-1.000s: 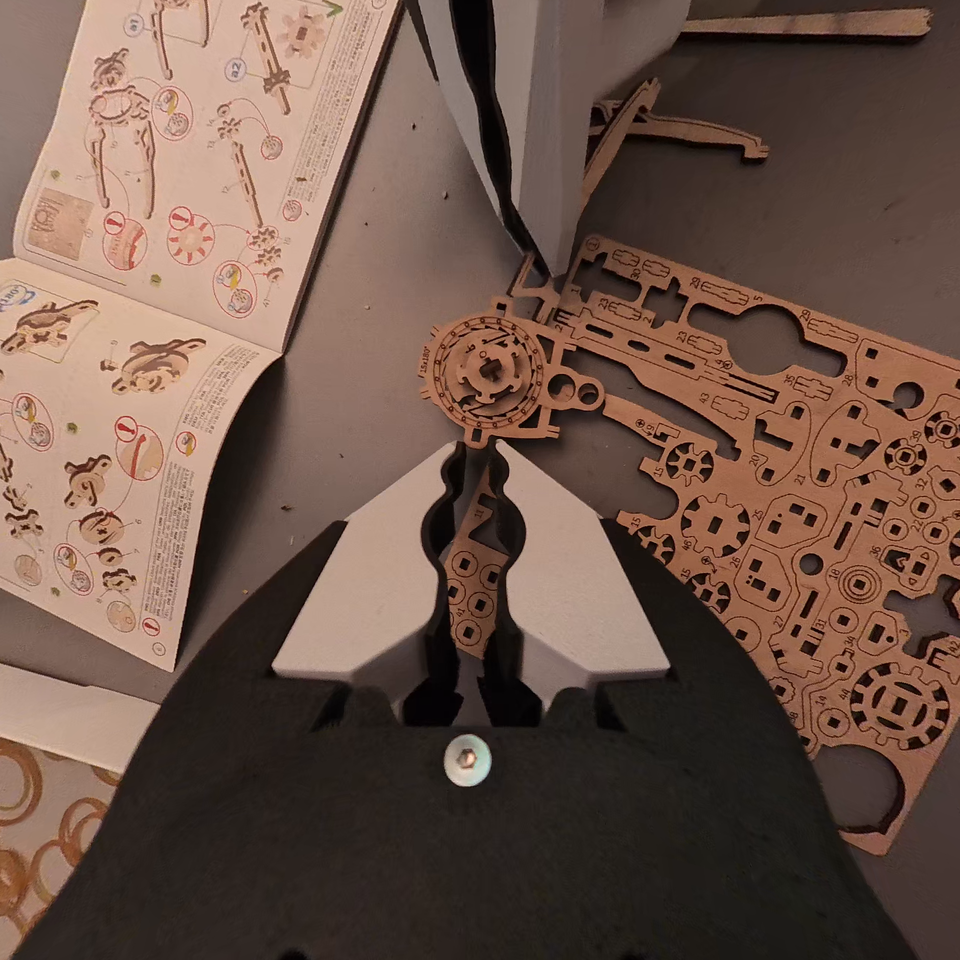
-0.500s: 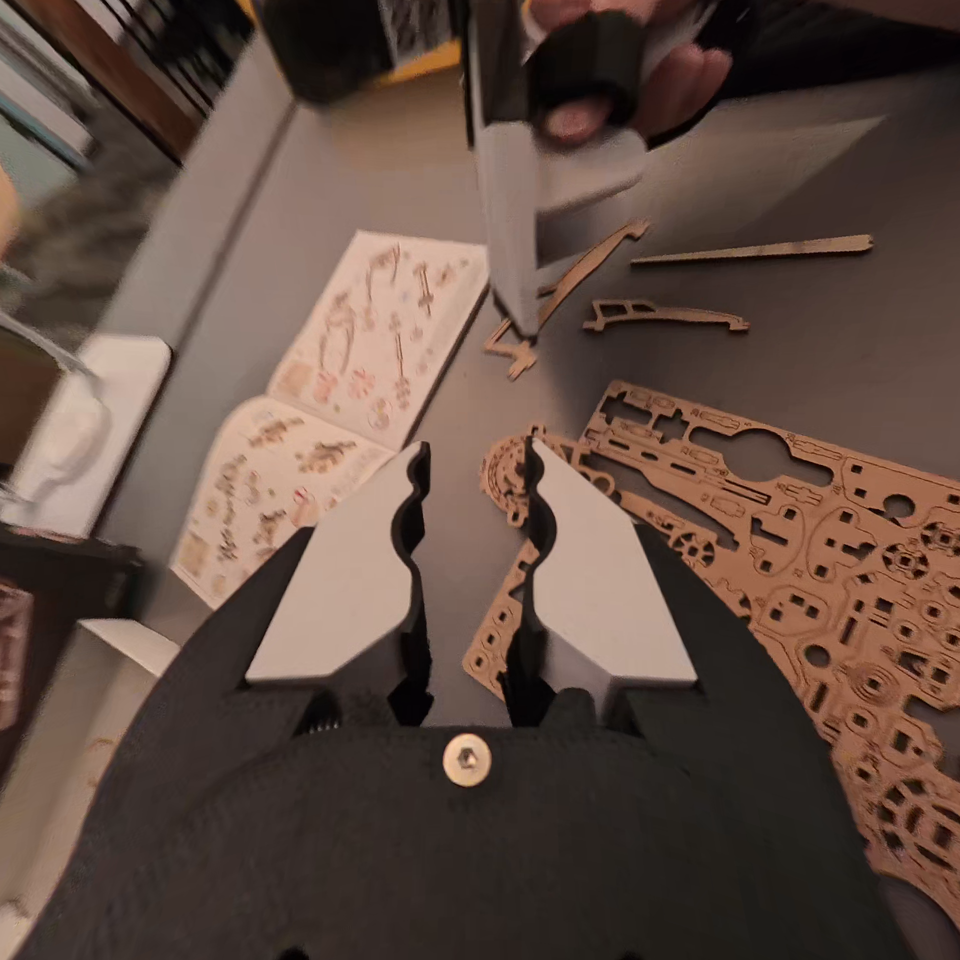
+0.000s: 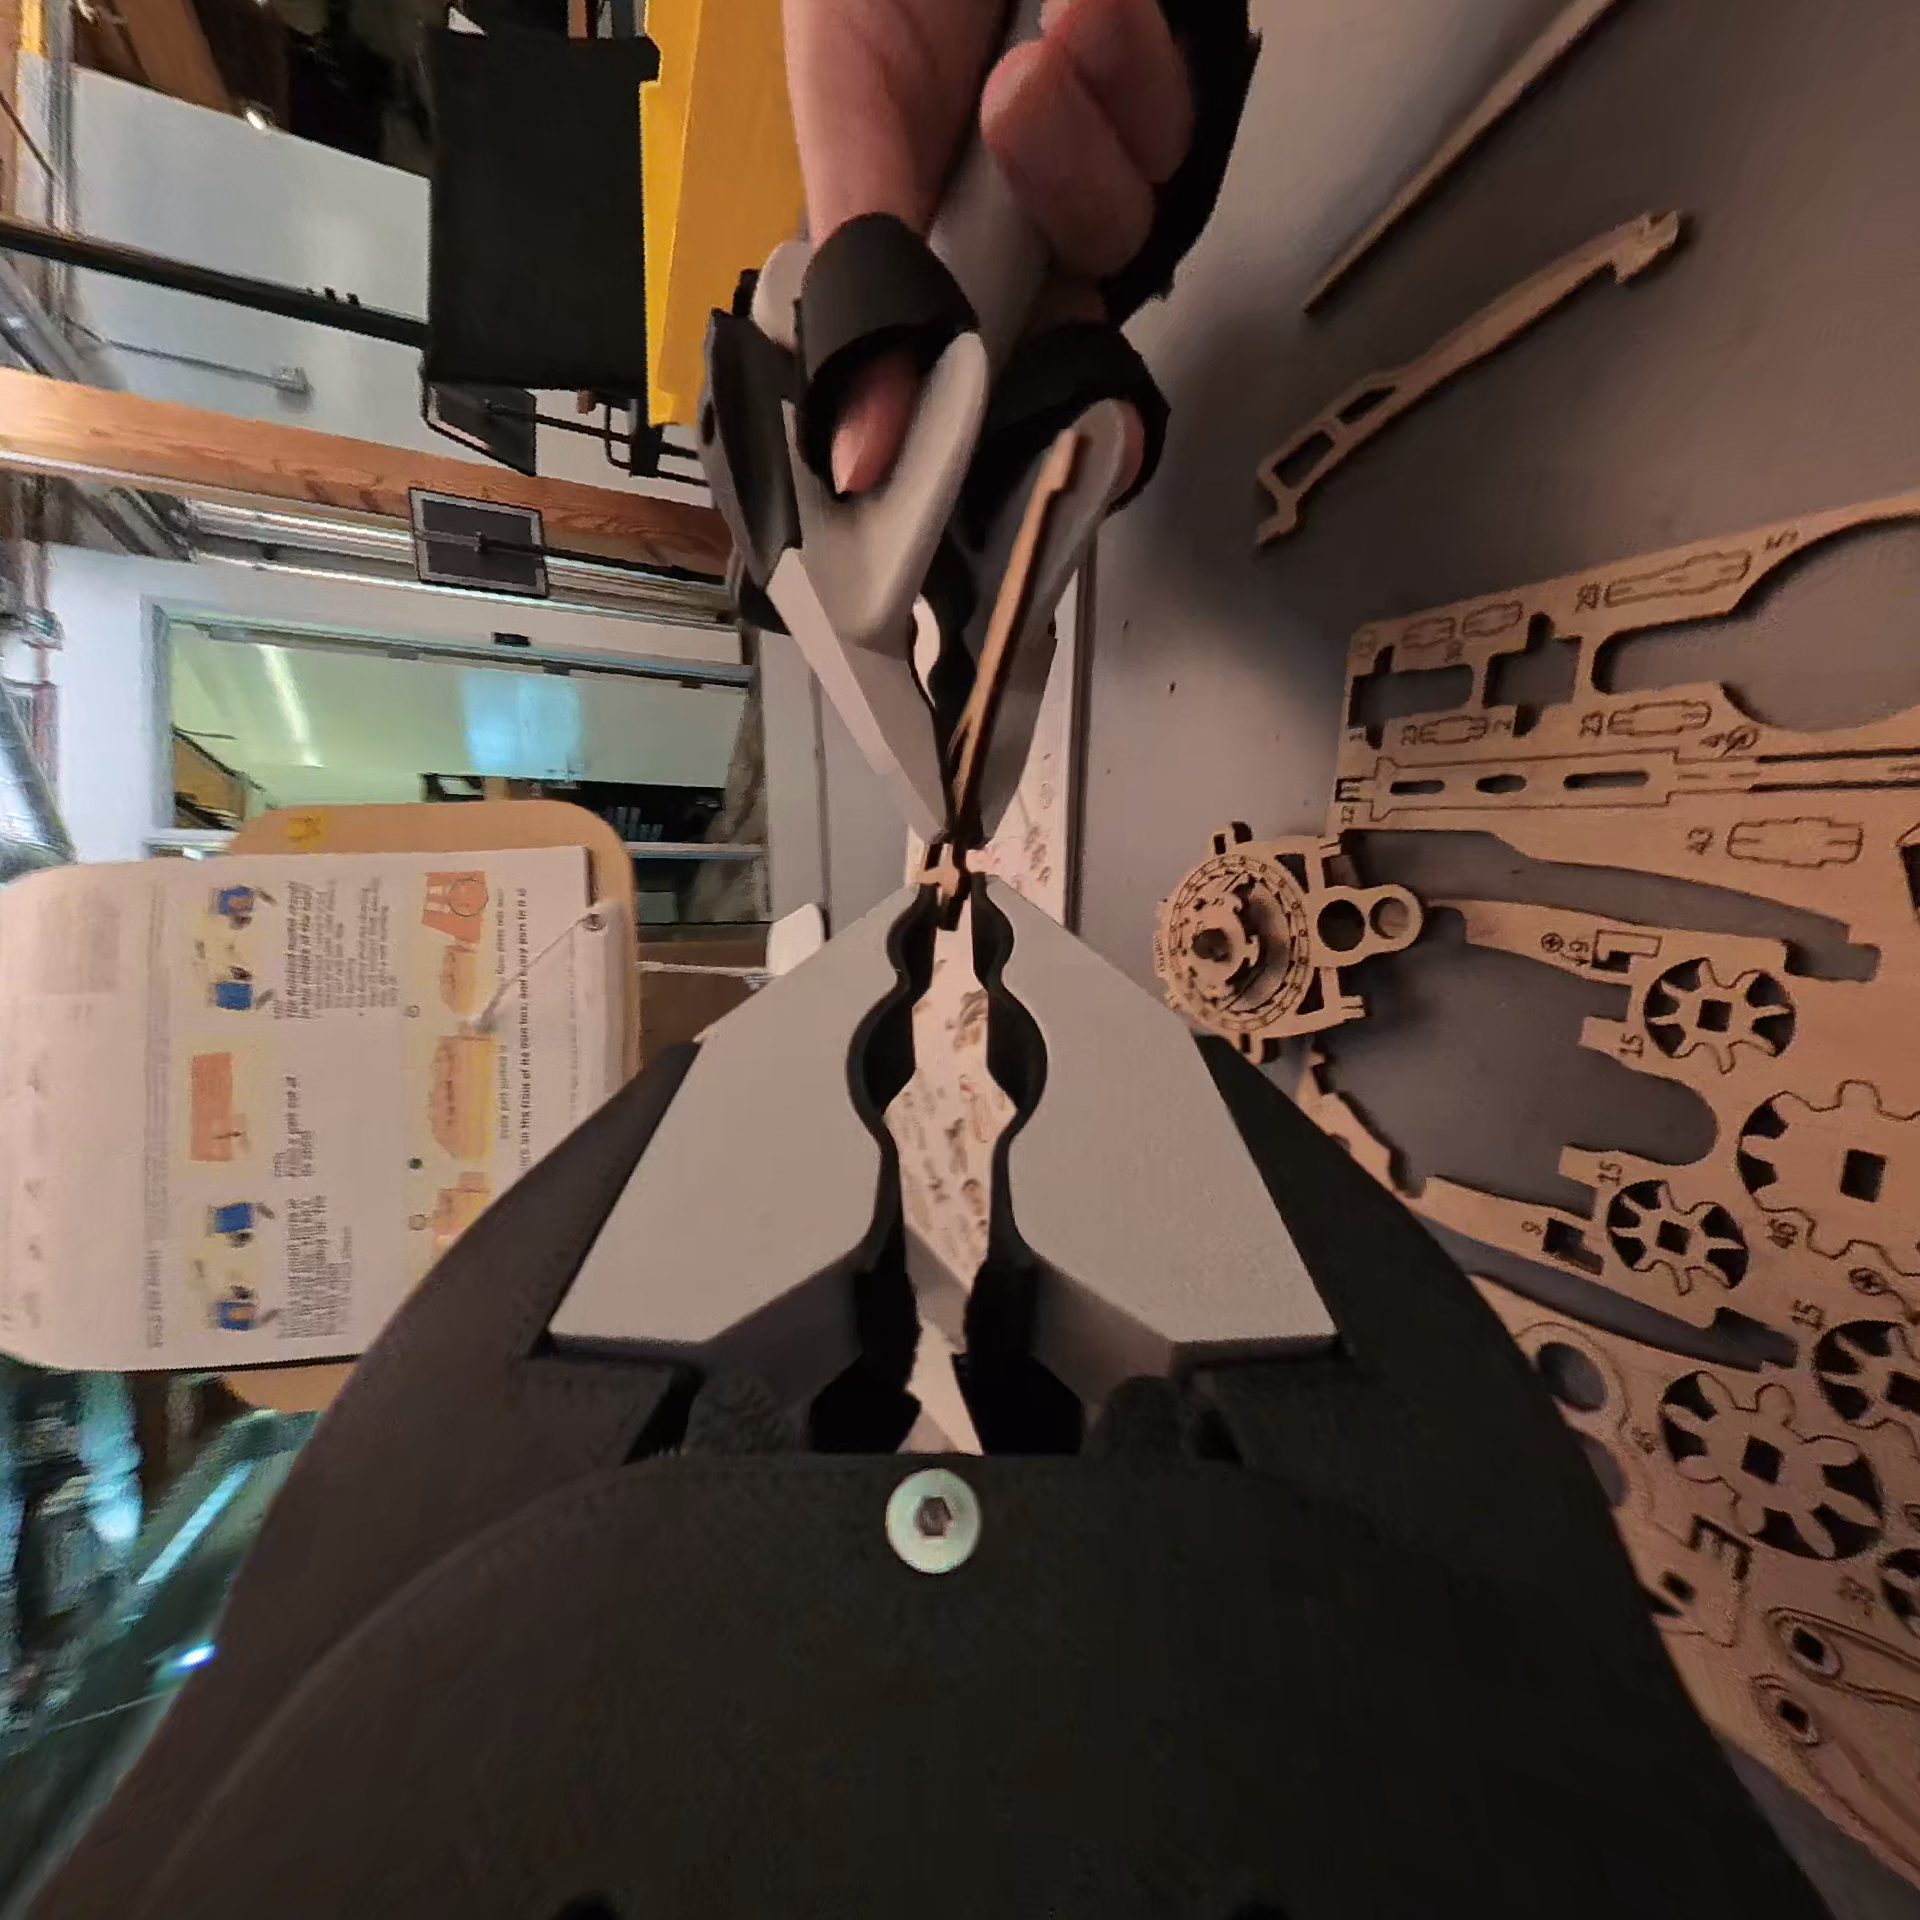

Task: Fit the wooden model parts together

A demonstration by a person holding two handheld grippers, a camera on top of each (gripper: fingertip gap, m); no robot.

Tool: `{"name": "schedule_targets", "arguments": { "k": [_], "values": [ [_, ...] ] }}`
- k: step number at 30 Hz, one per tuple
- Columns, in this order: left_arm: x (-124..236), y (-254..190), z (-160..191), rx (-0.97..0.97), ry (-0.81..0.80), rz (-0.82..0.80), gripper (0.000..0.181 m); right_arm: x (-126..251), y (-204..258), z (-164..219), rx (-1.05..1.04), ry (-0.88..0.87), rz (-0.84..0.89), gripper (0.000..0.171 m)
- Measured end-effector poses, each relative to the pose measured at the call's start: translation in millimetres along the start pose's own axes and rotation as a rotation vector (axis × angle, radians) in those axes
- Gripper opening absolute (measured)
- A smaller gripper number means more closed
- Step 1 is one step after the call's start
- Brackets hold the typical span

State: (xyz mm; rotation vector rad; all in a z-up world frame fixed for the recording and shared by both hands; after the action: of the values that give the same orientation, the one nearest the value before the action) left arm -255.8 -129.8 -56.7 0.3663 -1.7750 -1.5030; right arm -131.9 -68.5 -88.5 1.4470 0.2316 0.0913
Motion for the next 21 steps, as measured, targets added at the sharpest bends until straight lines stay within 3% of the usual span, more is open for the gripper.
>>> {"name": "schedule_targets", "arguments": {
  "k": [1,4,7,11,14,19,21],
  "values": [
    [0.0,-0.8,-0.2,-0.028,0.013,-0.01,0.003,-0.2,0.5,-0.1,0.007,-0.002,0.0,0.002],
    [2.0,0.6,1.1,0.058,0.018,0.001,0.001,0.5,9.4,0.5,0.097,0.018,-0.001,0.021],
    [9.7,9.0,6.5,0.367,-0.06,0.047,0.001,15.3,29.9,-3.0,0.288,-0.043,-0.027,0.029],
    [21.8,30.7,13.8,1.033,-0.327,0.196,0.0,27.5,75.7,8.9,0.973,-0.203,0.016,0.04],
    [25.6,42.4,22.7,1.336,-0.511,0.284,0.0,12.0,84.9,34.2,1.37,-0.241,0.099,0.054],
    [20.6,37.0,21.1,1.418,-0.559,0.319,0.0,-0.6,75.7,29.9,1.231,-0.175,0.06,0.031],
    [18.4,34.4,20.0,1.426,-0.56,0.335,0.0,-1.5,72.6,28.0,1.186,-0.16,0.05,0.031]
  ]
}}
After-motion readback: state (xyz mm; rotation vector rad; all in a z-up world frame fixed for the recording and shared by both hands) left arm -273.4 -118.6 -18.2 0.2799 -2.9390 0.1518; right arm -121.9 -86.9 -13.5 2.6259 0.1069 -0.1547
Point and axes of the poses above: each gripper's, where its closed fingertips meet, x back along the fingers, z out of its underside, y = z × x across the jaws, the point moved 8 cm from there along x, back along the fingers, and after that the axes turned 11 degrees about -x, right-handed, at the moved point
